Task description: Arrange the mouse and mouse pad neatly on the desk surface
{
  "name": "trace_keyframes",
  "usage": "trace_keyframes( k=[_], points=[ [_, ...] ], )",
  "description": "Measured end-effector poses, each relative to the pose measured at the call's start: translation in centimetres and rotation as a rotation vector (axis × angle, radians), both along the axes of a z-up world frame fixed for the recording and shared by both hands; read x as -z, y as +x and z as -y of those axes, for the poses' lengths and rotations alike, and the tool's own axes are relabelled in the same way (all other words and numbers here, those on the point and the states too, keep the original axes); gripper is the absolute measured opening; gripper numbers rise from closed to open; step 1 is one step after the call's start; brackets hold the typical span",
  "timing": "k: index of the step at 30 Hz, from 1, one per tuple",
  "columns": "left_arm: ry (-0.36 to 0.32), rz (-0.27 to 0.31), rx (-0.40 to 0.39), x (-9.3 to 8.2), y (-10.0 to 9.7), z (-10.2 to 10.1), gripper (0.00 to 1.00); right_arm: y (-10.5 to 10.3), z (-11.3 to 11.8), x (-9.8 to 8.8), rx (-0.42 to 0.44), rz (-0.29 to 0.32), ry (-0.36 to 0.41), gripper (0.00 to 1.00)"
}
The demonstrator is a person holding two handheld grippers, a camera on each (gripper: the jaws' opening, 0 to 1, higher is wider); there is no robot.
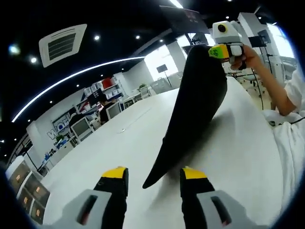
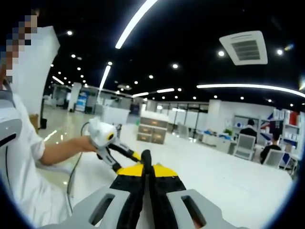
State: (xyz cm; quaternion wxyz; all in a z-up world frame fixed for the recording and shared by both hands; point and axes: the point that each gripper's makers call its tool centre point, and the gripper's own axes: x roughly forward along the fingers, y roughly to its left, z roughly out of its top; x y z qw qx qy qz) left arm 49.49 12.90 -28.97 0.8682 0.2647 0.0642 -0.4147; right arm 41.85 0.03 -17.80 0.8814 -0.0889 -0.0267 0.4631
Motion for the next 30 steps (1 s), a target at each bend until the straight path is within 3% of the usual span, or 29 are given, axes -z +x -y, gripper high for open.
trace_keyframes(
  k=[7,14,26,30],
  points=[
    [0.034,-0.017,0.008,1.1,-0.3,0.1,0.28,-0.1,0.0,0.1,-0.001,-0.001,-0.002,0.04],
    [0.069,-0.01,0.012,1.6,-0.1,-0.1,0.22,0.0,0.1,0.1,0.002,-0.005,-0.001,0.04],
    [0.06,-0.011,0.029,1.2,-0.2,-0.1,0.05,0.1,0.2,0.2,0.011,-0.013,-0.002,0.04],
    [0.055,-0.026,0.028,1.3,0.0,-0.2,0.03,0.2,0.3,0.2,0.012,-0.015,-0.001,0.05]
  ],
)
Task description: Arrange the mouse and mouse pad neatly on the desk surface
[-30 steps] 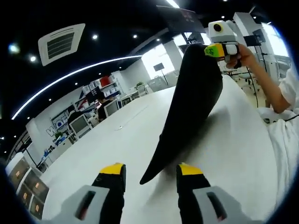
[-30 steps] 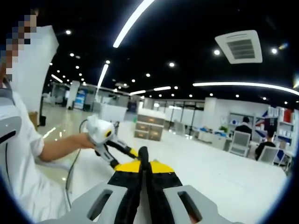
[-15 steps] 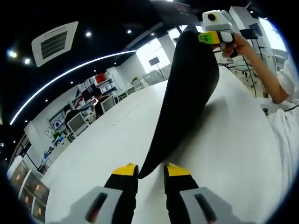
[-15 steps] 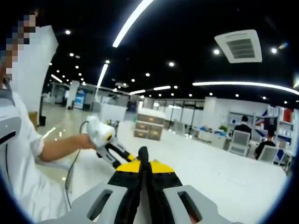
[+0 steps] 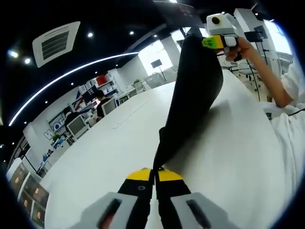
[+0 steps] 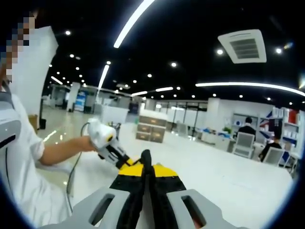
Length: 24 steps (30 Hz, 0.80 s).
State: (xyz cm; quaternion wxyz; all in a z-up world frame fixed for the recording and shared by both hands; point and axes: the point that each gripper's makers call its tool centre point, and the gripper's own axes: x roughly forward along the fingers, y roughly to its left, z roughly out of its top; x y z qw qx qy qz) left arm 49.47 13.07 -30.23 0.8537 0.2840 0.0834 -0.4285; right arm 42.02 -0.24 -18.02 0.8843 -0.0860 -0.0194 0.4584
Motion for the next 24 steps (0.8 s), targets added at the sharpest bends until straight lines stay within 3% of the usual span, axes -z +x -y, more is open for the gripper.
trace_keyframes(
  k=[13,24],
  points=[
    [-0.035,-0.059,-0.017,-0.4,0.1,-1.1,0.03,0.0,0.2,0.2,0.005,-0.008,-0.007,0.05],
    [-0.082,-0.052,-0.041,-2.0,0.4,-2.4,0.03,0.2,0.1,0.6,0.01,-0.012,-0.022,0.05]
  ],
)
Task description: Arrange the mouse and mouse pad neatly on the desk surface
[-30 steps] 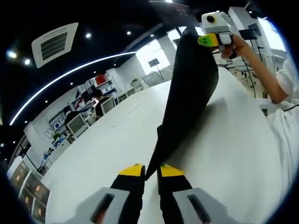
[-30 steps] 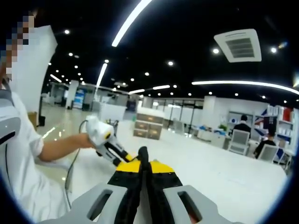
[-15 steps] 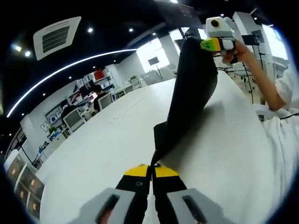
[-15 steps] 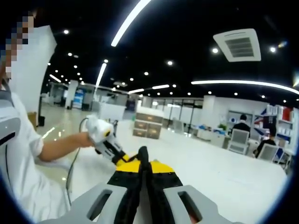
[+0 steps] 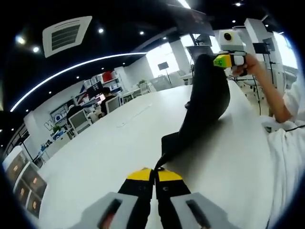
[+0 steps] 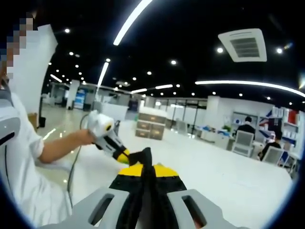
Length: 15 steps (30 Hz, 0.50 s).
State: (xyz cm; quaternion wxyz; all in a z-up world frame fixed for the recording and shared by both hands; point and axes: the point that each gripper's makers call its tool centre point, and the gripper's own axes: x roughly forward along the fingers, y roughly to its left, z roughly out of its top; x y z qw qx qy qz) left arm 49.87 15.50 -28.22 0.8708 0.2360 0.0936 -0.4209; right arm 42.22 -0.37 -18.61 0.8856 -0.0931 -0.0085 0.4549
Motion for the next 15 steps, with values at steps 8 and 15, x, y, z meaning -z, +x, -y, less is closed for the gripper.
trace_keyframes(
  k=[8,15],
  points=[
    [-0.067,0.01,-0.022,-1.9,0.0,-0.8,0.03,0.0,0.2,0.7,0.004,-0.027,-0.023,0.08],
    [-0.117,0.031,-0.032,-3.9,-0.6,-1.0,0.03,0.0,0.2,0.8,0.006,-0.041,-0.024,0.15]
  ],
)
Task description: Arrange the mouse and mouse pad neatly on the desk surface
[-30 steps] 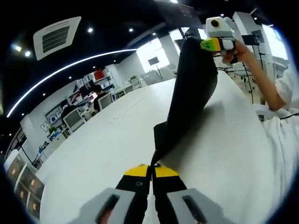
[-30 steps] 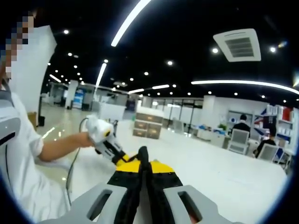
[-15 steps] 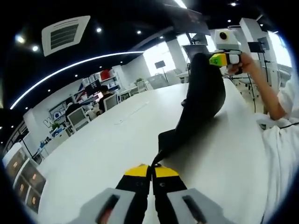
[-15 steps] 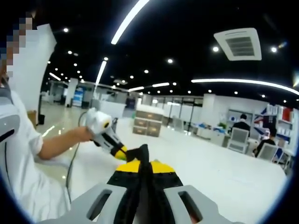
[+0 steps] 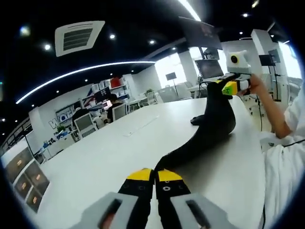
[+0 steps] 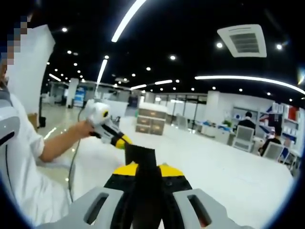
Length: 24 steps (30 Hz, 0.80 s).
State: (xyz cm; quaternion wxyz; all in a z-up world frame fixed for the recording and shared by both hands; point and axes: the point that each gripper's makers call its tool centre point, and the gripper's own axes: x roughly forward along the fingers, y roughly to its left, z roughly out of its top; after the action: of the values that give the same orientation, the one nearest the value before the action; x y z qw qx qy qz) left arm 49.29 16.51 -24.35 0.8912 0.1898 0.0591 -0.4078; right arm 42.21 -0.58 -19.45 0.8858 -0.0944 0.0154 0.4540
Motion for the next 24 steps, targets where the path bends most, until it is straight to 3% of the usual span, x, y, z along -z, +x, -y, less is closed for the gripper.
trace_keyframes(
  k=[4,6,9,11,24],
  points=[
    [-0.048,0.011,0.023,-1.4,-0.5,0.2,0.03,0.1,0.1,0.2,0.007,-0.013,-0.006,0.18],
    [-0.054,0.014,0.029,-1.8,-0.7,0.3,0.03,0.2,0.0,0.2,0.012,-0.018,0.0,0.27],
    [-0.064,0.025,0.034,-2.3,-0.8,0.4,0.03,0.2,-0.2,0.1,0.005,-0.025,0.008,0.52],
    [-0.066,0.026,0.039,-2.4,-0.9,0.6,0.04,0.1,-0.4,0.2,0.005,-0.026,0.0,0.6],
    [-0.103,0.075,-0.01,-4.3,-0.8,-0.9,0.03,0.2,-0.2,0.3,0.009,-0.037,-0.002,0.59]
  ],
)
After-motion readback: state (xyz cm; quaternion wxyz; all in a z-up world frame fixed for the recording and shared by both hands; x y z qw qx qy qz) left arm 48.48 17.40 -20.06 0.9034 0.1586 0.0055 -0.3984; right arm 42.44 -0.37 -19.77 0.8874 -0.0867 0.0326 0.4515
